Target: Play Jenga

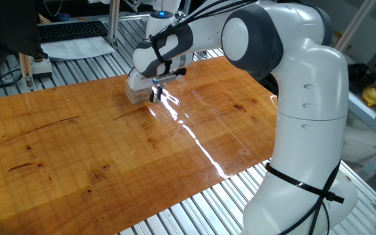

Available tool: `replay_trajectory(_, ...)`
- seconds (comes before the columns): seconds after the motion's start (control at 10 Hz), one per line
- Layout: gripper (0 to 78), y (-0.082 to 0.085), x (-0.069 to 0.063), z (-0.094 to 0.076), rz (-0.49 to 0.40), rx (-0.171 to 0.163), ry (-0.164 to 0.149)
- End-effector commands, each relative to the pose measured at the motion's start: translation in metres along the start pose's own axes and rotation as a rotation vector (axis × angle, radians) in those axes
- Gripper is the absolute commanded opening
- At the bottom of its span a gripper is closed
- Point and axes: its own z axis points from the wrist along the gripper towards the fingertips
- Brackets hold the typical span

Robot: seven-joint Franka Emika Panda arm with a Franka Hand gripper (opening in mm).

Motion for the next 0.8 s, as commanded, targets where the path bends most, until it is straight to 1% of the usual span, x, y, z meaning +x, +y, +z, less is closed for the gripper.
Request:
replay_trajectory(0.1,1.2,-0.0007,-0.0002,-0.0006,0.004,0.001,-0.004)
replay_trajectory(0.4,1.2,-0.0007,0.0006,0.0007,0.003,0.0,-0.004)
replay_trajectory(0.8,1.2,0.0002,0.0079,0.0028,0.011,0.002,-0.003)
